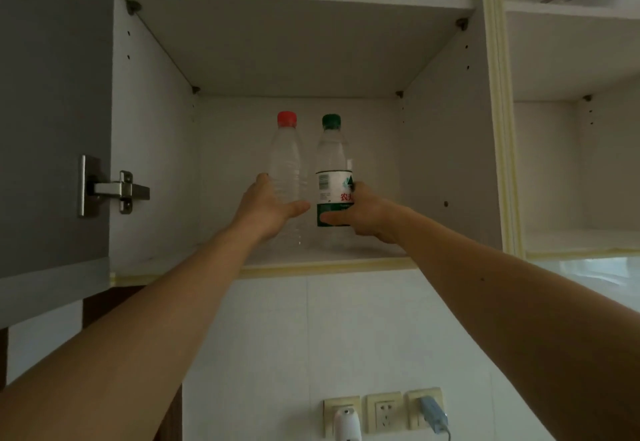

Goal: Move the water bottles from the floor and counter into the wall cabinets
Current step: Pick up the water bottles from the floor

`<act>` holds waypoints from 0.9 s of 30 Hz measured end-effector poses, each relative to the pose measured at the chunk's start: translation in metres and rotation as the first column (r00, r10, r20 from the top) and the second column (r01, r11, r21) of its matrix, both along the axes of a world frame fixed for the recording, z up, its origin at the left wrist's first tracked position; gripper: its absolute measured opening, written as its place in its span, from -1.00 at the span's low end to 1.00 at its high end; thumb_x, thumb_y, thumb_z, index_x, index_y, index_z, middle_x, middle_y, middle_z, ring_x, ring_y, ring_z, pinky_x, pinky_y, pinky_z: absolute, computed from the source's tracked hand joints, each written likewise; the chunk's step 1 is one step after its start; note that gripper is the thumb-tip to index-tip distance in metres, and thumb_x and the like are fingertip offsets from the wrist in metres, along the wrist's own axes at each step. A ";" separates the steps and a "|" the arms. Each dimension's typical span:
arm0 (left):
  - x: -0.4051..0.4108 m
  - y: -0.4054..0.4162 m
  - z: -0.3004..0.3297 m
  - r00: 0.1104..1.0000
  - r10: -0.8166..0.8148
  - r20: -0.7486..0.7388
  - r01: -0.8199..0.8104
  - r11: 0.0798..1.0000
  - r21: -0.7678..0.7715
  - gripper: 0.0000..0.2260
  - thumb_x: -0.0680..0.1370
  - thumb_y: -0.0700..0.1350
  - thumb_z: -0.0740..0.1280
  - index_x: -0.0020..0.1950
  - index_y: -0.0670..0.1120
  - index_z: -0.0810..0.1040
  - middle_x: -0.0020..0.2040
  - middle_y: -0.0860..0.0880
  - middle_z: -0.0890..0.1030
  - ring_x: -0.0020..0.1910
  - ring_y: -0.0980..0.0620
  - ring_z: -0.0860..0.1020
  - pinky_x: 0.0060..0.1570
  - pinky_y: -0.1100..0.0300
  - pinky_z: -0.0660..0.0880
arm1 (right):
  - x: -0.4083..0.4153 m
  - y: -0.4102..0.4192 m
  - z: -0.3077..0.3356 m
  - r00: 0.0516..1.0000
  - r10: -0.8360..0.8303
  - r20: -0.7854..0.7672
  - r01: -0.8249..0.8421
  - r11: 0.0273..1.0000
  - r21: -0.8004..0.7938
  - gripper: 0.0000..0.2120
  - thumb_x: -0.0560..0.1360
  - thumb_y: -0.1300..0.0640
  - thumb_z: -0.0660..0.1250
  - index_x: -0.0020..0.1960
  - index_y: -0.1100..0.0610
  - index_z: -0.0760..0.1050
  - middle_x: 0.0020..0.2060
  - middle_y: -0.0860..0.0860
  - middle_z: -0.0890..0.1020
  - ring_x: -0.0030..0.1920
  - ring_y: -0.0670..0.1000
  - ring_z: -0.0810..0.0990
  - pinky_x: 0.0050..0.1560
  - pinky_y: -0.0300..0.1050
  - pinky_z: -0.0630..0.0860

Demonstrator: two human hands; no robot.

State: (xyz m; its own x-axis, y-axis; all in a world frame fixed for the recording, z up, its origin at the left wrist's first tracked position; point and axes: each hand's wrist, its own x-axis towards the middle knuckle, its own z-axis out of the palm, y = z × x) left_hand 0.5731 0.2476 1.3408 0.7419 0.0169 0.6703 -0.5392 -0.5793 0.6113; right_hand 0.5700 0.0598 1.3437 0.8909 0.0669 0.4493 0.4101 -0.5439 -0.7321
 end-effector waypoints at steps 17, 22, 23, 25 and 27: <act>-0.176 -0.108 -0.071 0.912 0.135 0.386 -0.134 0.991 -0.028 -0.64 0.59 0.08 0.35 -0.30 -0.11 0.47 -0.42 0.03 0.48 -0.36 -0.06 0.45 -0.31 0.06 0.39 | -0.204 -0.107 -0.092 0.824 -0.084 0.560 0.265 0.932 -0.249 -0.87 0.56 0.06 0.28 -0.13 0.05 0.55 -0.25 -0.12 0.57 -0.21 -0.07 0.52 -0.23 -0.14 0.38; -0.236 -0.144 -0.127 0.951 0.053 0.305 -0.061 0.998 0.015 -0.50 0.63 0.02 0.29 -0.46 -0.07 0.25 -0.55 0.05 0.25 -0.51 0.08 0.21 -0.45 0.16 0.20 | -0.255 -0.150 -0.144 0.836 -0.136 0.531 0.257 0.953 -0.162 -0.55 0.56 0.05 0.28 -0.43 0.09 0.20 -0.56 -0.03 0.28 -0.45 0.06 0.27 -0.40 -0.03 0.27; -0.247 -0.149 -0.138 0.968 0.015 0.251 -0.020 1.000 0.014 -0.49 0.64 0.01 0.28 -0.48 -0.07 0.23 -0.57 0.06 0.23 -0.53 0.09 0.20 -0.48 0.22 0.19 | -0.265 -0.157 -0.155 0.844 -0.158 0.513 0.261 0.956 -0.135 -0.52 0.56 0.07 0.28 -0.45 0.10 0.15 -0.57 0.00 0.21 -0.45 0.08 0.21 -0.41 -0.03 0.23; -0.267 -0.157 -0.163 0.991 -0.064 0.121 0.066 0.998 -0.013 -0.46 0.64 0.00 0.27 -0.50 -0.06 0.19 -0.58 0.08 0.18 -0.56 0.10 0.16 -0.51 0.26 0.16 | -0.286 -0.169 -0.180 0.861 -0.205 0.466 0.266 0.961 -0.069 -0.49 0.53 0.11 0.29 -0.47 0.08 0.08 -0.54 0.03 0.13 -0.42 0.06 0.14 -0.40 -0.03 0.16; -0.283 -0.167 -0.194 0.993 -0.116 -0.004 0.115 0.992 -0.049 -0.47 0.63 0.00 0.27 -0.48 -0.06 0.15 -0.55 0.04 0.16 -0.55 0.08 0.12 -0.50 0.24 0.13 | -0.308 -0.180 -0.208 0.881 -0.219 0.419 0.256 0.966 -0.034 -0.48 0.52 0.15 0.29 -0.46 0.04 0.03 -0.51 0.03 0.10 -0.41 -0.01 0.09 -0.40 -0.03 0.13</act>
